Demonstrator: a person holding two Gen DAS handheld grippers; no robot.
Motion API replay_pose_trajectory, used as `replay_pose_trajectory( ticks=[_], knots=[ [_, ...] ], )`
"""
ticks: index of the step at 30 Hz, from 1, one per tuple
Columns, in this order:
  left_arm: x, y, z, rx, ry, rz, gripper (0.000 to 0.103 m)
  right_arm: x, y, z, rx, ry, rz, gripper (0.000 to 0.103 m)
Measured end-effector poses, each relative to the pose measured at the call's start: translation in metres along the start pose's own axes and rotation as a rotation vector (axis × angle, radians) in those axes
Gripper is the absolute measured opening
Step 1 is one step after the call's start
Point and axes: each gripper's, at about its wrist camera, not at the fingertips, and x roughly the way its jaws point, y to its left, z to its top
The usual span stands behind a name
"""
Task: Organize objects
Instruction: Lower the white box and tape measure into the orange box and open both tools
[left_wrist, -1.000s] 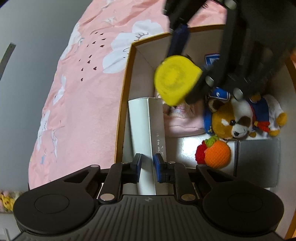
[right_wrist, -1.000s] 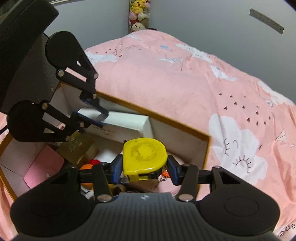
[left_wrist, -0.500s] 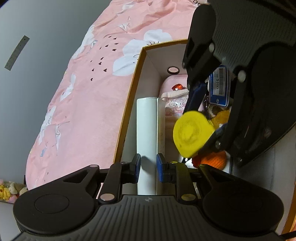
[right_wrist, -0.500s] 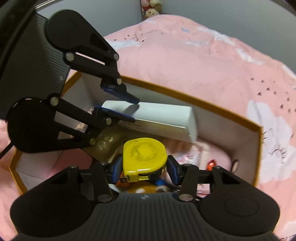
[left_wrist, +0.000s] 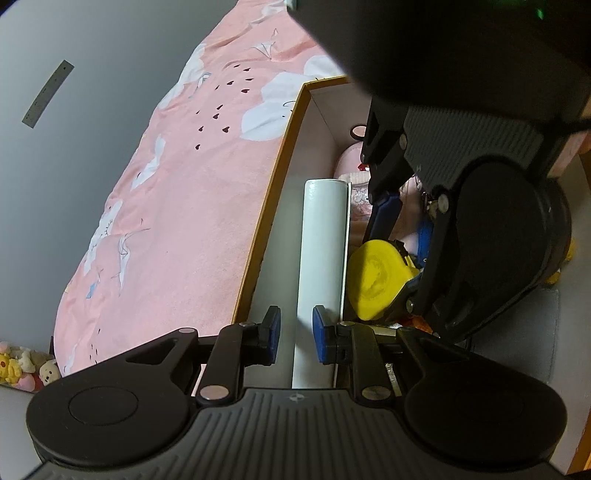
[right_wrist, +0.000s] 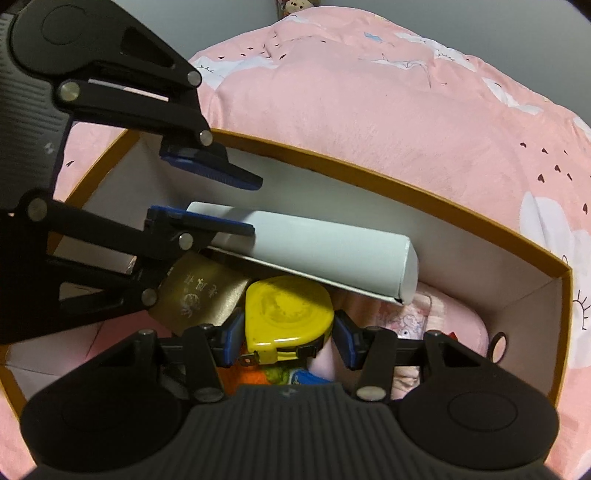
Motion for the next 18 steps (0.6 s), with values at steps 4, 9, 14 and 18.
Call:
replay_pose_trajectory(
  ticks=[4,9,14,18],
  knots=[
    [-0.001,0.001,0.000,-0.016,-0.001,-0.010,0.025,0.003,0.002,0.001,-0.015,0.001,-0.006,0.054],
    [-0.005,0.005,0.001,-0.075,-0.002,-0.039,0.025,-0.004,0.000,0.003,-0.005,-0.015,0.011,0.054],
    [-0.014,0.008,0.000,-0.169,-0.012,-0.068,0.025,-0.013,-0.001,0.006,0.003,-0.025,0.001,0.054],
    [-0.026,0.011,-0.001,-0.281,-0.028,-0.100,0.025,-0.025,-0.001,0.003,0.006,-0.040,-0.004,0.054]
  ],
)
